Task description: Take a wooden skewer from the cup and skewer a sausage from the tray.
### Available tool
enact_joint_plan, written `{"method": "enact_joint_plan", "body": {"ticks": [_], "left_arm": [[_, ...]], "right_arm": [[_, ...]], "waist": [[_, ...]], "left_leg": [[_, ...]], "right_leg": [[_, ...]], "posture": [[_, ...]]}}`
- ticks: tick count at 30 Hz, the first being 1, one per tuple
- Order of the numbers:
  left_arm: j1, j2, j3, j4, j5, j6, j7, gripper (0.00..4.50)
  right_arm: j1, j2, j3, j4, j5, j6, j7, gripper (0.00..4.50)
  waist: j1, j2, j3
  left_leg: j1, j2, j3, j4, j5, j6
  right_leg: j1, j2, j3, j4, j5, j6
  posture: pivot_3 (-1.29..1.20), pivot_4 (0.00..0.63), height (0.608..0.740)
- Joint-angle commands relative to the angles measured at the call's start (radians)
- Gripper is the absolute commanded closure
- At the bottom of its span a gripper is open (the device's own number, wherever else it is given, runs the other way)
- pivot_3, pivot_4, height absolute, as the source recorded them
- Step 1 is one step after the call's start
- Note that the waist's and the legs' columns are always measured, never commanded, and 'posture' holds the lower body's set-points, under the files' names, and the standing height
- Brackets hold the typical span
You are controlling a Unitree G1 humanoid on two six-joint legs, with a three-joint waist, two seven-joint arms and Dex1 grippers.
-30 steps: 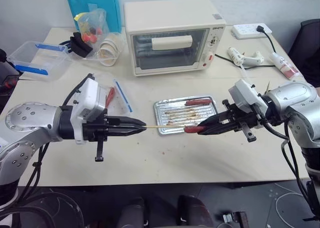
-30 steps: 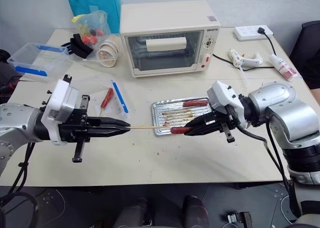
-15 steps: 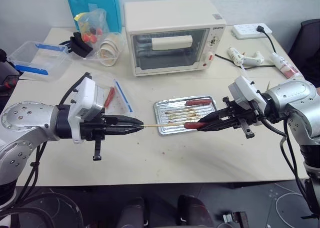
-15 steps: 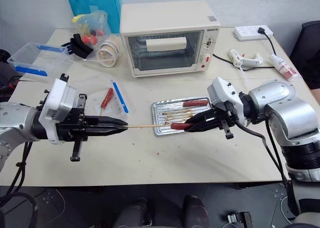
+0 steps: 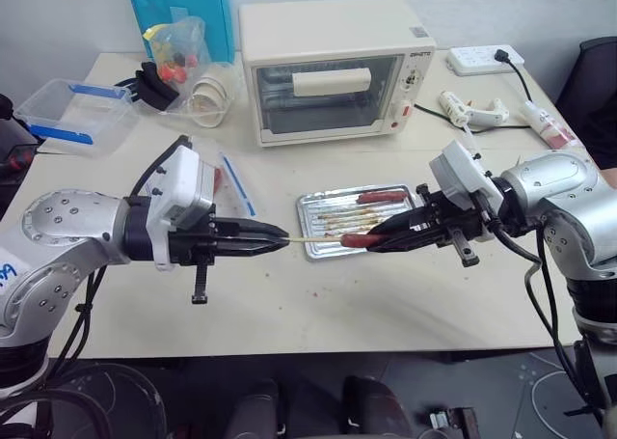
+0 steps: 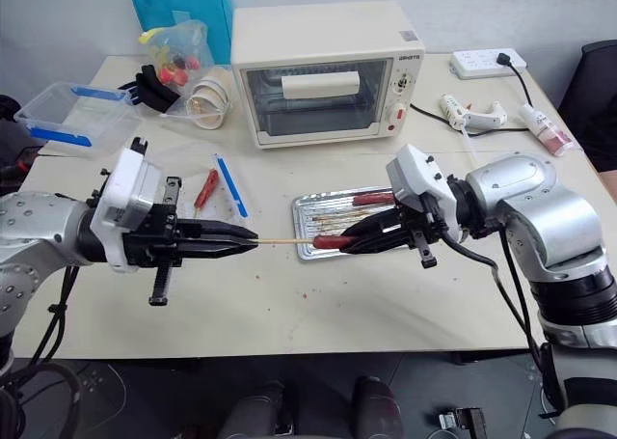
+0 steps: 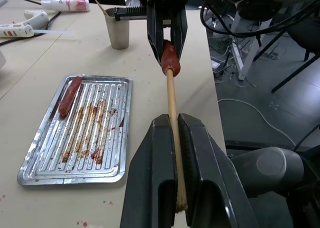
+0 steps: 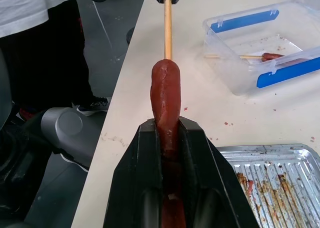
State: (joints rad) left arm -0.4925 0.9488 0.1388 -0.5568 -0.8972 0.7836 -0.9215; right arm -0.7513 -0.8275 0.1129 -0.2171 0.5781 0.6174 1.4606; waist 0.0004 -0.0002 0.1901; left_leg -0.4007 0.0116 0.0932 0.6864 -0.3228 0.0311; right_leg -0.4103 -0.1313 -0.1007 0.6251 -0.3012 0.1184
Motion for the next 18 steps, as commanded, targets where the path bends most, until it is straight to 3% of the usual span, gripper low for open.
{"method": "enact_joint_plan", "body": {"ticks": [1, 7, 14, 18], "left_arm": [[-0.027, -0.019, -0.028, -0.004, 0.023, -0.026, -0.007, 4.5], [-0.02, -0.031, -0.026, 0.002, 0.045, -0.028, -0.012, 4.5], [0.071, -0.016, 0.067, -0.045, 0.02, -0.003, 0.029, 4.5], [0.219, -0.02, 0.228, -0.124, -0.006, 0.043, 0.136, 4.5]], "right_arm": [[-0.034, 0.028, 0.013, -0.07, 0.019, -0.017, -0.005, 4.19], [-0.035, 0.022, 0.015, -0.067, -0.003, -0.018, -0.007, 4.19], [-0.038, 0.0, 0.004, -0.045, -0.026, -0.021, -0.023, 2.27], [-0.081, -0.024, -0.038, 0.035, -0.052, -0.049, -0.043, 2.27]], "waist": [[0.0, 0.0, 0.0], [0.0, 0.0, 0.0], [-0.001, 0.0, 0.0], [-0.004, 0.0, 0.0]], "left_leg": [[0.0, 0.0, 0.0, 0.0, 0.0, 0.0], [0.0, 0.0, 0.0, 0.0, 0.0, 0.0], [0.0, 0.0, 0.0, 0.001, 0.0, 0.0], [0.0, 0.001, 0.0, 0.001, 0.0, 0.0]], "right_leg": [[0.0, 0.0, 0.0, 0.0, 0.0, 0.0], [0.0, 0.0, 0.0, 0.0, 0.0, 0.0], [0.0, 0.0, 0.0, 0.0, 0.0, 0.0], [0.0, 0.0, 0.0, 0.0, 0.0, 0.0]], "posture": [[0.0, 0.15, 0.74], [0.0, 0.15, 0.74], [0.0, 0.15, 0.74], [0.0, 0.15, 0.74]]}}
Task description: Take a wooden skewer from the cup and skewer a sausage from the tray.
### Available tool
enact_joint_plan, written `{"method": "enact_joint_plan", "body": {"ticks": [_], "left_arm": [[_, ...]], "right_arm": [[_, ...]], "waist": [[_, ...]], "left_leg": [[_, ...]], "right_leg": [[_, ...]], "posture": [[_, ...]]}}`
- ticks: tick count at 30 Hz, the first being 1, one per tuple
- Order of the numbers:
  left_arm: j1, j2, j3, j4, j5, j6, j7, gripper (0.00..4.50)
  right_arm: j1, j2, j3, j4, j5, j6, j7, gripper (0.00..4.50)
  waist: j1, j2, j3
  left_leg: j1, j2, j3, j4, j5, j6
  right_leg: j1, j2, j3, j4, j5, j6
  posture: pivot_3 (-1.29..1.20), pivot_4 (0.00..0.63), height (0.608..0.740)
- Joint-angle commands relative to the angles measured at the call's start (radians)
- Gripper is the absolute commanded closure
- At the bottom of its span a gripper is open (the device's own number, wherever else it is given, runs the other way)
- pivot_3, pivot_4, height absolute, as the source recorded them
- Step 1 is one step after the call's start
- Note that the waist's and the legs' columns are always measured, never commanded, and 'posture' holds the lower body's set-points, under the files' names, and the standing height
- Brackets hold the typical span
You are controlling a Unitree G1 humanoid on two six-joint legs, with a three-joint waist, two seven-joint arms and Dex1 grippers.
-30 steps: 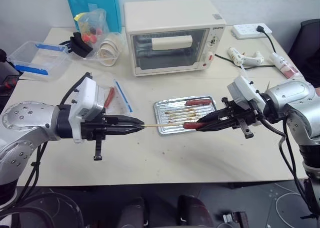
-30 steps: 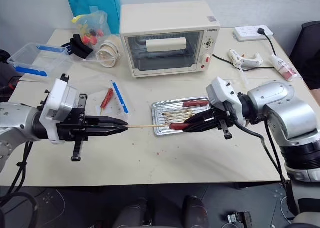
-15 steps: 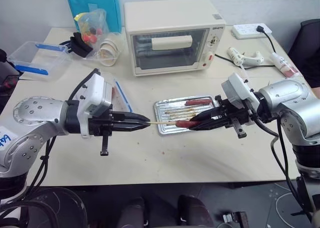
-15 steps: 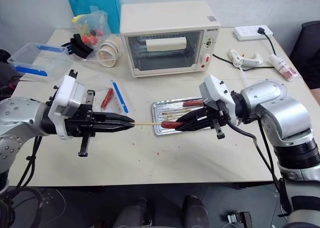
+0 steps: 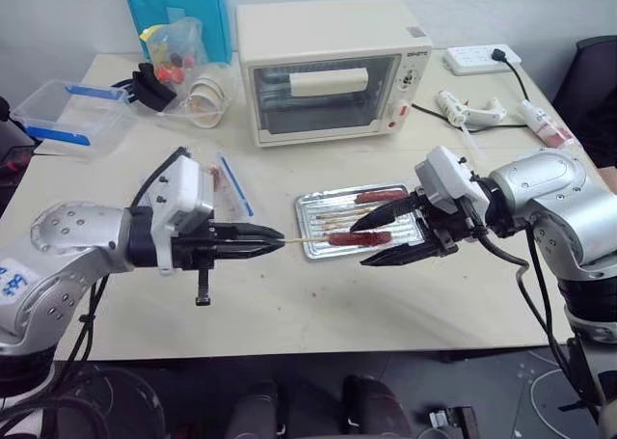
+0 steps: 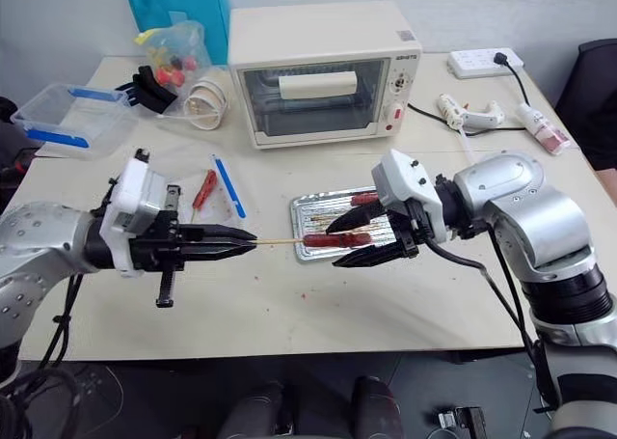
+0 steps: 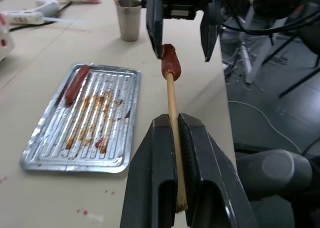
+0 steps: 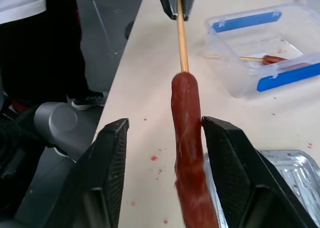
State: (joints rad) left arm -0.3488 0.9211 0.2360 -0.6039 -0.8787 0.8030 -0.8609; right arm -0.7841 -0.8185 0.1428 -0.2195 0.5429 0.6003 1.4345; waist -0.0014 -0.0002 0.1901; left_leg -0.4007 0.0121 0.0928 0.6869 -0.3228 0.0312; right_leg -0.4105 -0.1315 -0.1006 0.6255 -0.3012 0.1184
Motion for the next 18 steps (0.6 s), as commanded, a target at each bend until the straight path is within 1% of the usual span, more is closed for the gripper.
{"method": "enact_joint_plan", "body": {"ticks": [1, 5, 8, 10, 12, 14, 18], "left_arm": [[0.124, 0.0, 0.178, -0.101, -0.008, 0.032, 0.118, 4.5], [0.244, -0.054, 0.302, -0.172, 0.032, 0.077, 0.314, 4.5], [0.281, -0.147, 0.333, -0.211, 0.101, 0.127, 0.537, 4.5], [0.269, -0.223, 0.319, -0.209, 0.175, 0.139, 0.685, 4.5], [0.246, -0.274, 0.287, -0.2, 0.237, 0.137, 0.779, 4.5], [0.22, -0.308, 0.242, -0.188, 0.299, 0.135, 0.847, 4.5], [0.142, -0.436, 0.148, -0.147, 0.373, 0.176, 0.992, 4.5]], "right_arm": [[-0.065, -0.041, -0.083, 0.061, -0.015, -0.028, -0.024, 2.27], [-0.117, -0.058, -0.142, 0.106, 0.045, 0.052, -0.044, 2.27], [-0.148, -0.053, -0.189, 0.101, 0.125, 0.153, -0.068, 2.27], [-0.167, -0.034, -0.218, 0.085, 0.194, 0.225, -0.099, 2.27], [-0.18, -0.018, -0.234, 0.073, 0.239, 0.272, -0.132, 2.27], [-0.186, -0.006, -0.242, 0.061, 0.265, 0.298, -0.16, 2.27], [-0.185, -0.005, -0.248, 0.03, 0.299, 0.319, -0.188, 2.27]], "waist": [[-0.002, 0.0, 0.0], [0.001, 0.0, 0.0], [0.003, 0.0, 0.0], [0.004, 0.0, 0.0], [0.004, -0.001, 0.0], [0.005, -0.001, -0.001], [0.016, -0.002, -0.001]], "left_leg": [[0.0, 0.0, 0.0, 0.0, 0.0, 0.0], [0.0, 0.0, 0.0, 0.0, 0.0, 0.0], [0.0, 0.0, -0.001, 0.0, 0.0, 0.0], [0.0, 0.0, -0.002, 0.0, 0.0, 0.0], [0.0, 0.0, -0.002, 0.0, 0.0, 0.0], [0.0, 0.0, -0.001, 0.0, 0.0, 0.0], [0.0, -0.001, -0.001, 0.0, 0.0, 0.0]], "right_leg": [[0.0, 0.0, 0.0, 0.0, 0.0, 0.0], [0.0, 0.0, 0.0, 0.0, 0.0, 0.0], [0.001, -0.002, 0.0, 0.0, 0.0, 0.0], [0.001, -0.002, 0.0, 0.0, 0.0, 0.0], [0.001, -0.001, 0.0, 0.001, 0.0, 0.0], [0.001, -0.001, 0.0, 0.001, 0.0, 0.0], [0.001, -0.002, 0.0, 0.0, 0.0, 0.0]], "posture": [[0.0, 0.15, 0.74], [0.0, 0.15, 0.74], [0.0, 0.15, 0.74], [0.0, 0.15, 0.74], [0.0, 0.15, 0.74], [0.0, 0.15, 0.74], [0.0, 0.15, 0.74]]}}
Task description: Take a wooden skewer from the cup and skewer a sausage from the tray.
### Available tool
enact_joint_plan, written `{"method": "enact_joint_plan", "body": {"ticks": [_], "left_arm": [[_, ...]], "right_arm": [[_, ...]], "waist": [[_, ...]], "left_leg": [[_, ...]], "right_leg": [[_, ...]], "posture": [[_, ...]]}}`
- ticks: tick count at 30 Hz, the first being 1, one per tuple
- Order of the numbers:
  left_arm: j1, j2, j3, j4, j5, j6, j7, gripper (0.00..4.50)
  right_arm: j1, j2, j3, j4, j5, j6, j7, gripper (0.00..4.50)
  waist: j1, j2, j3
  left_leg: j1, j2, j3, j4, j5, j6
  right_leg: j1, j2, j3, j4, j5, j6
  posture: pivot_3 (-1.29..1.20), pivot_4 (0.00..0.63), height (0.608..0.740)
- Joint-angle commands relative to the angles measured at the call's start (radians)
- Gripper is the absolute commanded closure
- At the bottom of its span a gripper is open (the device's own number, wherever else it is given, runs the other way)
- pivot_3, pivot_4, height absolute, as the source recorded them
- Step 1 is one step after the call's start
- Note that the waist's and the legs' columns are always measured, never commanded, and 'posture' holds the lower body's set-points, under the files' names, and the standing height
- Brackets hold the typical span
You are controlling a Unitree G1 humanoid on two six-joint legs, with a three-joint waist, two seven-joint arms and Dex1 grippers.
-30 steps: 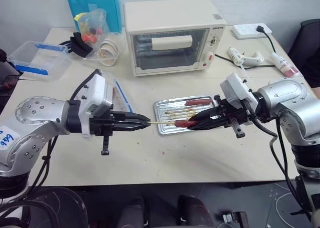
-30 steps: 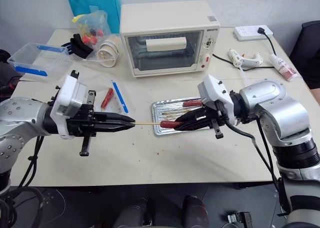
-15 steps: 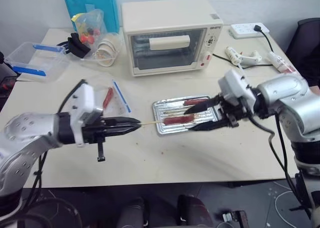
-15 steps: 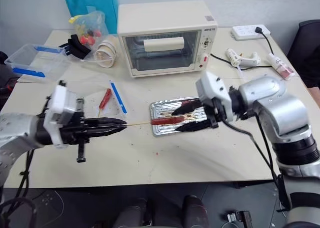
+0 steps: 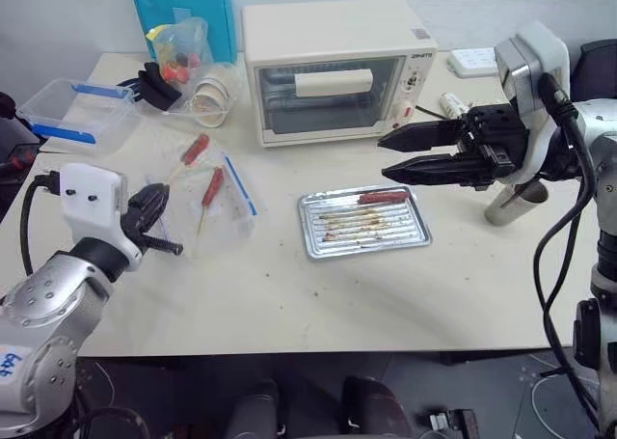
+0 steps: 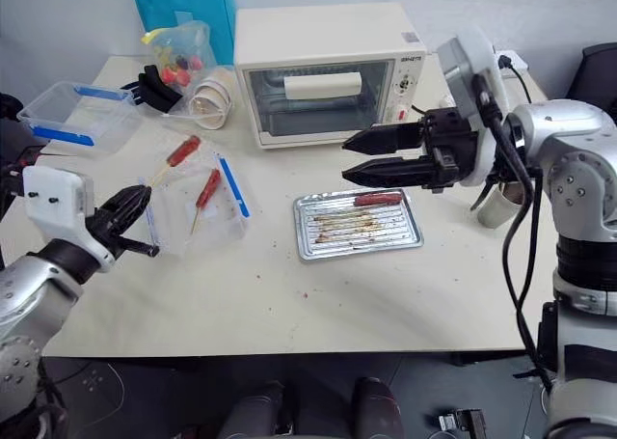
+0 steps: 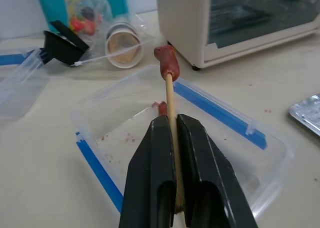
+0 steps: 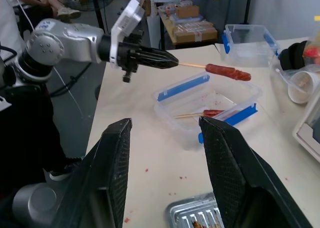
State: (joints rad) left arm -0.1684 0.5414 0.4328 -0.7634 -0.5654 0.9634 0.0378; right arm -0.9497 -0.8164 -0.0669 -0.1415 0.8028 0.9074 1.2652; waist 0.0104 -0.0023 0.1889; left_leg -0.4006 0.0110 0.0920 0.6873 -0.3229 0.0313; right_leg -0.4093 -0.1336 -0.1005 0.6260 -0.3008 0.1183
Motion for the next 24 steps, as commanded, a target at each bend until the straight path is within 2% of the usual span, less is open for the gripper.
{"method": "enact_joint_plan", "body": {"ticks": [1, 8, 13, 15, 16, 21, 24], "left_arm": [[-0.05, -0.075, -0.071, 0.021, 0.083, 0.019, 0.112, 4.5], [-0.057, -0.171, -0.126, 0.038, 0.185, 0.068, 0.196, 4.5], [-0.072, -0.185, -0.145, 0.071, 0.218, 0.083, 0.182, 4.5], [-0.086, -0.193, -0.145, 0.09, 0.225, 0.086, 0.176, 3.92], [-0.091, -0.199, -0.144, 0.097, 0.223, 0.087, 0.168, 3.78], [-0.108, -0.204, -0.136, 0.096, 0.233, 0.089, 0.141, 2.2], [-0.118, -0.173, -0.096, 0.073, 0.208, 0.104, 0.092, 1.34]], "right_arm": [[-0.021, -0.007, -0.041, -0.053, 0.046, 0.016, -0.026, 2.27], [-0.026, -0.011, -0.06, -0.079, 0.091, 0.039, -0.069, 2.27], [-0.019, -0.015, -0.062, -0.085, 0.105, 0.036, -0.085, 2.27], [-0.016, -0.019, -0.06, -0.09, 0.108, 0.031, -0.085, 2.2], [-0.016, -0.02, -0.059, -0.09, 0.108, 0.03, -0.085, 2.2], [-0.014, -0.024, -0.059, -0.083, 0.101, 0.027, -0.092, 2.2], [0.005, -0.04, -0.059, -0.084, 0.085, 0.015, -0.089, 2.2]], "waist": [[0.006, -0.001, 0.0], [0.012, -0.001, -0.001], [0.013, -0.001, -0.001], [0.014, -0.001, -0.001], [0.015, -0.001, -0.001], [0.014, -0.001, -0.001], [0.014, -0.001, -0.001]], "left_leg": [[0.0, 0.0, 0.0, 0.0, 0.0, 0.0], [0.0, 0.0, 0.001, 0.0, 0.0, 0.0], [0.0, 0.0, 0.001, 0.0, 0.0, 0.0], [0.0, 0.0, 0.001, 0.0, 0.0, 0.0], [0.0, 0.0, 0.001, 0.0, 0.0, 0.0], [0.0, 0.0, 0.001, 0.0, 0.0, 0.0], [0.0, 0.0, 0.001, 0.0, 0.0, 0.0]], "right_leg": [[0.0, 0.0, 0.0, 0.0, 0.0, 0.0], [-0.001, 0.001, 0.0, 0.0, 0.0, 0.0], [-0.001, 0.0, 0.0, 0.0, 0.0, 0.0], [-0.001, 0.0, 0.0, 0.0, 0.0, 0.0], [-0.001, 0.0, 0.0, 0.0, 0.0, 0.0], [-0.001, 0.0, 0.0, 0.0, 0.0, 0.0], [-0.001, 0.0, 0.0, 0.0, 0.0, 0.0]], "posture": [[0.0, 0.15, 0.74], [0.0, 0.15, 0.74], [0.0, 0.15, 0.74], [0.0, 0.15, 0.74], [0.0, 0.15, 0.74], [0.0, 0.15, 0.74], [0.0, 0.15, 0.74]]}}
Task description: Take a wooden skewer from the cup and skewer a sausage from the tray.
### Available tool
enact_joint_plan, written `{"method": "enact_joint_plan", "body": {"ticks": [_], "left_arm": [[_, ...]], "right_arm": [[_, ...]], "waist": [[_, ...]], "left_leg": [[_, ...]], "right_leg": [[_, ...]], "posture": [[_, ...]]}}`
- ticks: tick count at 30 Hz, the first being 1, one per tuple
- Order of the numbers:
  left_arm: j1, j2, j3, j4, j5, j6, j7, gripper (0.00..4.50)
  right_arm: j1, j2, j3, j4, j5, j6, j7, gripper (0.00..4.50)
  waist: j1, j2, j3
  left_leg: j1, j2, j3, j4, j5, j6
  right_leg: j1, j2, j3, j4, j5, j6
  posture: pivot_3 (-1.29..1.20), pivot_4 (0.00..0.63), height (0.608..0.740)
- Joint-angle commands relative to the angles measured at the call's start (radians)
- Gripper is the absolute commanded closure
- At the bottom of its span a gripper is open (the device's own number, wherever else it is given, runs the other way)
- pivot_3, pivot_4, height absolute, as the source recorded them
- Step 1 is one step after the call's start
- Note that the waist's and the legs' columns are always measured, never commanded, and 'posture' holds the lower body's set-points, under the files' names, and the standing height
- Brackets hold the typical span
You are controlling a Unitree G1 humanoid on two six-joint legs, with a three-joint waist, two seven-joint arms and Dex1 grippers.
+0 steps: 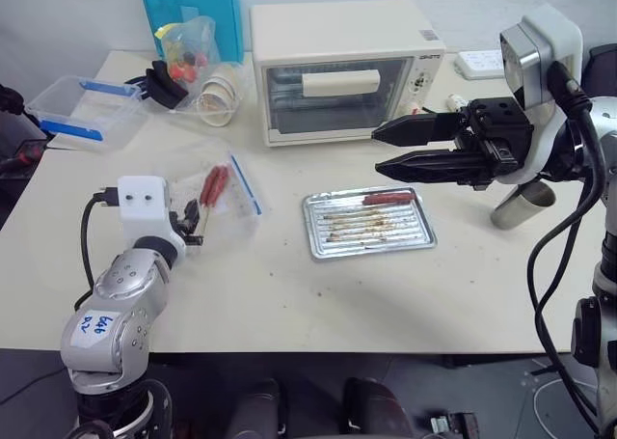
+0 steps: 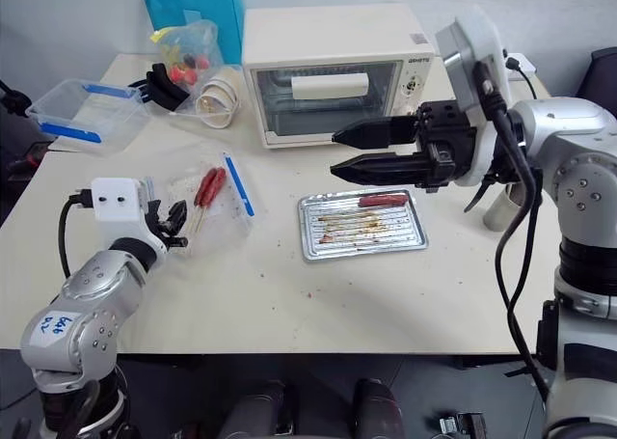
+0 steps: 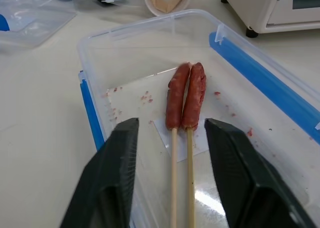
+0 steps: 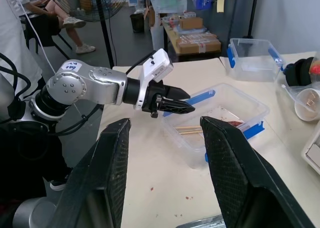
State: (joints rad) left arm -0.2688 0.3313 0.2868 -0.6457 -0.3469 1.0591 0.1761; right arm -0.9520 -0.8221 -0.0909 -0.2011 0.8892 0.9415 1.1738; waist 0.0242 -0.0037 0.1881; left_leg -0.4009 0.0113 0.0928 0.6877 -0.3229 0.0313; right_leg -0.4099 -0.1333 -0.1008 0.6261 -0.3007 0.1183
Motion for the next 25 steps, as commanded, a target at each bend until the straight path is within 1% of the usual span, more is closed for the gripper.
{"method": "enact_joint_plan", "body": {"ticks": [1, 4, 6, 8, 10, 11, 14, 16, 19, 22, 25], "left_arm": [[-0.027, 0.058, 0.082, -0.056, -0.045, 0.022, -0.088, 1.06], [-0.042, 0.172, 0.201, -0.083, -0.172, 0.054, -0.257, 0.17], [-0.023, 0.295, 0.323, -0.077, -0.305, 0.069, -0.433, 0.17], [0.071, 0.442, 0.462, -0.062, -0.415, 0.046, -0.674, 0.17], [0.202, 0.558, 0.597, -0.005, -0.469, 0.043, -0.877, 0.17], [0.272, 0.595, 0.654, 0.032, -0.456, 0.001, -0.972, 0.17], [0.461, 0.689, 0.771, 0.179, -0.376, -0.102, -1.184, 0.17], [0.54, 0.726, 0.813, 0.258, -0.354, -0.15, -1.29, 0.17], [0.579, 0.762, 0.798, 0.347, -0.284, -0.26, -1.346, 0.17], [0.556, 0.778, 0.767, 0.414, -0.255, -0.329, -1.361, 0.17], [0.537, 0.786, 0.729, 0.45, -0.227, -0.377, -1.362, 0.17]], "right_arm": [[0.019, -0.043, -0.036, -0.021, -0.013, -0.026, 0.001, 2.2], [0.066, -0.083, -0.042, 0.0, -0.056, -0.055, 0.003, 2.2], [0.119, -0.123, -0.052, 0.018, -0.096, -0.082, 0.008, 2.2], [0.191, -0.172, -0.08, 0.031, -0.12, -0.104, 0.025, 2.2], [0.275, -0.222, -0.115, 0.042, -0.144, -0.128, 0.047, 2.2], [0.326, -0.249, -0.139, 0.048, -0.153, -0.142, 0.069, 2.2], [0.509, -0.342, -0.243, 0.082, -0.17, -0.165, 0.165, 2.2], [0.633, -0.393, -0.316, 0.123, -0.2, -0.197, 0.228, 2.2], [0.76, -0.436, -0.405, 0.219, -0.253, -0.245, 0.272, 2.2], [0.819, -0.446, -0.461, 0.283, -0.29, -0.287, 0.28, 2.2], [0.836, -0.443, -0.48, 0.303, -0.3, -0.299, 0.283, 2.2]], "waist": [[0.0, 0.0, 0.0], [-0.001, 0.0, 0.0], [-0.002, -0.001, 0.0], [-0.004, -0.001, 0.0], [-0.005, -0.001, 0.001], [-0.005, -0.001, 0.001], [-0.003, 0.0, 0.001], [0.001, -0.001, 0.001], [0.001, -0.001, 0.001], [-0.007, -0.001, 0.001], [-0.015, 0.0, 0.001]], "left_leg": [[0.0, 0.0, 0.0, 0.0, 0.0, 0.0], [0.0, 0.0, 0.0, 0.0, 0.0, 0.0], [0.0, 0.001, 0.0, 0.0, 0.0, 0.0], [-0.001, 0.001, 0.0, 0.0, 0.0, 0.0], [0.0, 0.0, 0.001, -0.001, -0.001, -0.001], [0.0, 0.001, 0.001, -0.002, -0.001, -0.001], [0.001, 0.001, 0.002, -0.003, -0.001, -0.001], [0.002, 0.001, 0.002, -0.002, 0.0, -0.001], [0.004, 0.0, 0.003, -0.003, -0.002, 0.001], [0.008, 0.001, 0.006, -0.005, -0.003, 0.001], [0.01, 0.004, 0.007, -0.006, -0.005, -0.001]], "right_leg": [[0.0, 0.0, 0.0, 0.0, 0.0, 0.0], [0.0, 0.0, 0.0, 0.0, 0.0, 0.0], [0.0, 0.0, 0.0, 0.0, 0.0, 0.0], [-0.001, 0.0, 0.0, -0.001, 0.0, 0.0], [-0.001, 0.0, -0.002, -0.003, 0.0, -0.001], [-0.001, 0.0, -0.002, -0.004, 0.0, -0.001], [-0.001, 0.001, -0.003, -0.003, -0.001, -0.001], [0.001, 0.002, -0.003, -0.004, -0.001, -0.001], [0.002, 0.0, -0.002, -0.007, -0.001, -0.002], [0.003, -0.001, 0.001, -0.006, -0.002, -0.003], [0.002, -0.001, 0.002, -0.004, -0.003, -0.006]], "posture": [[0.0, 0.15, 0.74], [0.0, 0.15, 0.74], [0.0, 0.15, 0.74], [0.0, 0.15, 0.74], [0.0, 0.15, 0.74], [0.0, 0.15, 0.74], [0.0, 0.15, 0.74], [0.0, 0.15, 0.74], [0.0, 0.15, 0.74], [0.0, 0.15, 0.74], [0.0, 0.15, 0.74]]}}
